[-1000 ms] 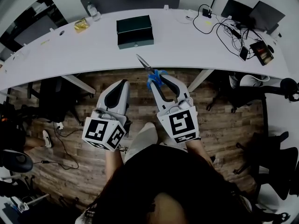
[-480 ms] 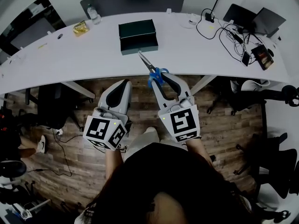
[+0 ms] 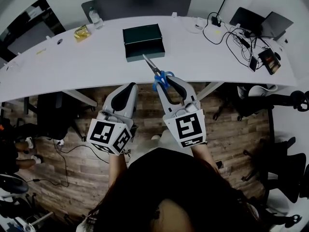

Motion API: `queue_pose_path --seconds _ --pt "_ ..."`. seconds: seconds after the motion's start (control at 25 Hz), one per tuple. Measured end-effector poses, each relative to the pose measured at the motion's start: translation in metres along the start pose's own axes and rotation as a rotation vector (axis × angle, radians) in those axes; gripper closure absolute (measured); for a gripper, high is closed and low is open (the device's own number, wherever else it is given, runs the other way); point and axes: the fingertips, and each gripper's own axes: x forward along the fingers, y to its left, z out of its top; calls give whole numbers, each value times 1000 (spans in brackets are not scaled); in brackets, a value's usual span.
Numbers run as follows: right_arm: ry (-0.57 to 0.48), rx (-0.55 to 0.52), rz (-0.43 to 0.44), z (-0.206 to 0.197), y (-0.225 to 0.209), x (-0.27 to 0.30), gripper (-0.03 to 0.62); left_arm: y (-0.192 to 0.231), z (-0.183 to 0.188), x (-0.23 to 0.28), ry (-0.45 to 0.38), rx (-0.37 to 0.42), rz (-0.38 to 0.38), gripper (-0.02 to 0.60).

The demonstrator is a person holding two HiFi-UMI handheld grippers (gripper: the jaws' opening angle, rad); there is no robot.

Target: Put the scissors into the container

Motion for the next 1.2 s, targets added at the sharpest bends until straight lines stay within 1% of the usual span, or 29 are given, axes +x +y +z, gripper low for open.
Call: queue_pose_path --seconds 0.36,0.64,1.2 --pt "1 -4 -3 3 -7 13 507 8 4 12 -10 -12 -10 571" --pt "-12 17 12 3 -17 31 507 20 5 27 -4 -7 1 571" --pt "23 26 16 -10 -57 79 507 47 10 86 26 3 -5 571"
